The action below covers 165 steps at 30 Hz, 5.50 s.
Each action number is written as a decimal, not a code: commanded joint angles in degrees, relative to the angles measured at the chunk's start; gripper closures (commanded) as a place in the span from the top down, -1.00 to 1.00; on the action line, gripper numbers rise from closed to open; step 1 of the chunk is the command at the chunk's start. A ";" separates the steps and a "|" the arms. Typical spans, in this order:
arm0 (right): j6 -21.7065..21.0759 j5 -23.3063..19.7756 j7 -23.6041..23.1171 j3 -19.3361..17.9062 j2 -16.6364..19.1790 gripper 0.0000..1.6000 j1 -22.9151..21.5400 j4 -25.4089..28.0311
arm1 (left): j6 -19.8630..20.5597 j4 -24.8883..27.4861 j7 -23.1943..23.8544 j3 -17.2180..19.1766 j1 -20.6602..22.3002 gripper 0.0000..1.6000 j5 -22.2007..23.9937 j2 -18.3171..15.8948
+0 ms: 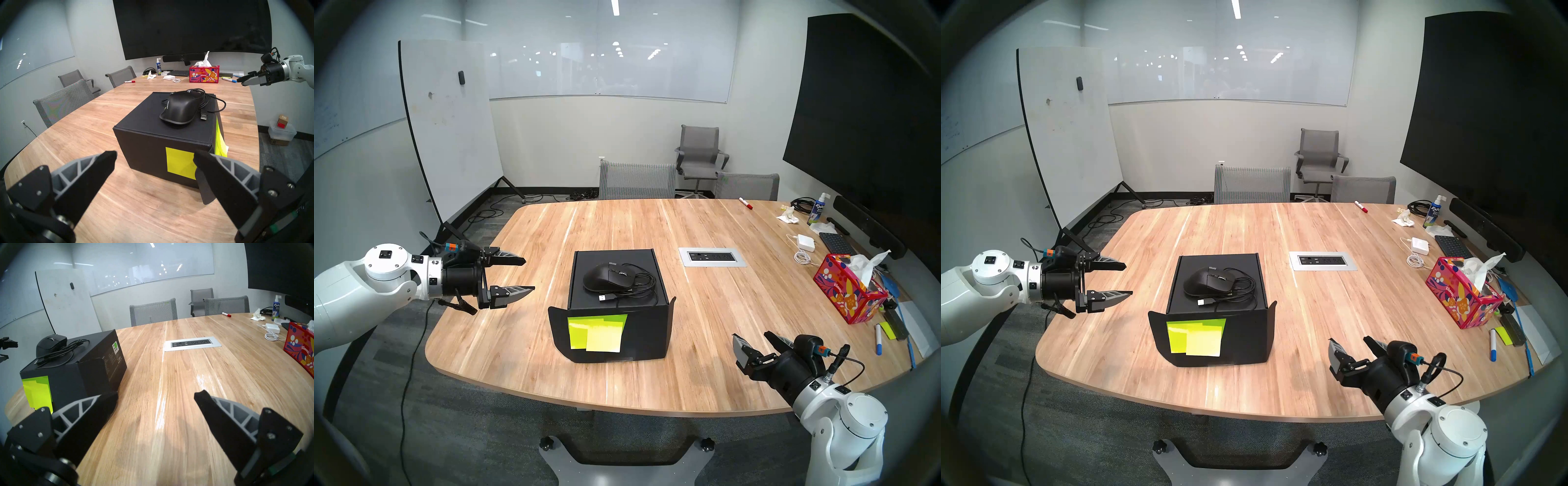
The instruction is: Open the box and place the mouse inside
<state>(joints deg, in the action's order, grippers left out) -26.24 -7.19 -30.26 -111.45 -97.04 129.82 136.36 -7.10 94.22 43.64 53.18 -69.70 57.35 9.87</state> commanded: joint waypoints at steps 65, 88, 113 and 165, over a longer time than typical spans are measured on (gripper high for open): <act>0.03 0.07 -0.07 -0.05 0.03 1.00 -0.07 0.98 | -0.28 0.02 -0.03 -0.07 1.26 1.00 0.34 -0.28; -0.03 -2.10 -2.47 -0.83 1.57 1.00 -3.34 0.34 | -0.30 0.03 -0.07 -0.27 1.43 1.00 0.37 -0.31; -2.65 -9.75 -17.16 -9.12 9.69 1.00 -4.98 -2.37 | -0.33 0.03 -0.09 -0.49 1.60 1.00 0.41 -0.35; -3.47 -9.75 -30.34 -8.04 22.79 1.00 -15.12 -11.82 | -0.42 0.02 -0.13 -0.99 2.03 1.00 0.51 -0.43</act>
<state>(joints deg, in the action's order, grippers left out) -30.27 -16.99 -60.70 -119.23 -74.62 115.59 124.13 -7.16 94.23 43.41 51.48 -68.35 57.49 9.56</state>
